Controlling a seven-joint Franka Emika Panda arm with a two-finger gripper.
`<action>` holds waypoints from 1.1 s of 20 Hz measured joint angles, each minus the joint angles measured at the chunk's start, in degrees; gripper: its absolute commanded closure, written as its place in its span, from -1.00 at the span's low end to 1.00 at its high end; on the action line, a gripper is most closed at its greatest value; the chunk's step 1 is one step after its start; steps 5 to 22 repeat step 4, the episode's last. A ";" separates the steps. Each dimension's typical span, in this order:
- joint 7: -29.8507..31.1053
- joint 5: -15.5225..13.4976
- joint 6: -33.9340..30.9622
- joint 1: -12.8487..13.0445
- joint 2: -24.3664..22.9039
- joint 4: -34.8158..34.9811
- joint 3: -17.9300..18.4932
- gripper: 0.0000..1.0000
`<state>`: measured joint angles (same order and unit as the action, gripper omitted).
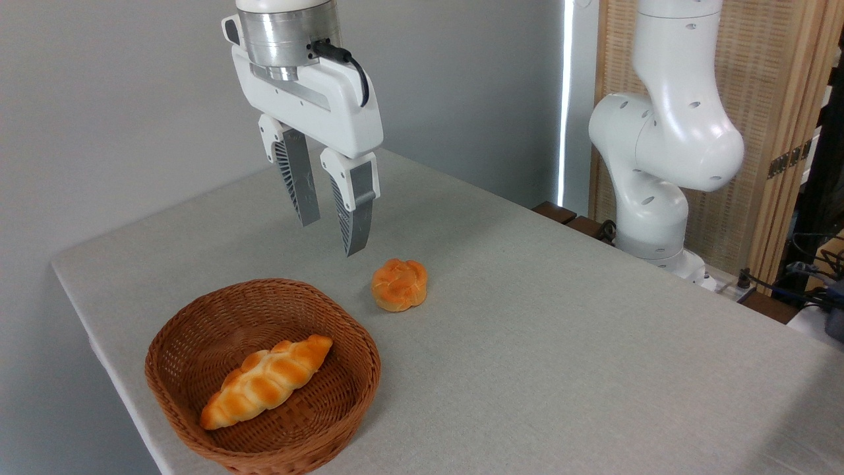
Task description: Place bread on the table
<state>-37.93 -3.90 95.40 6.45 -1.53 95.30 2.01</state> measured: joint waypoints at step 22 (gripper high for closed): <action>0.00 0.00 0.00 -0.81 0.00 0.00 -0.79 -1.00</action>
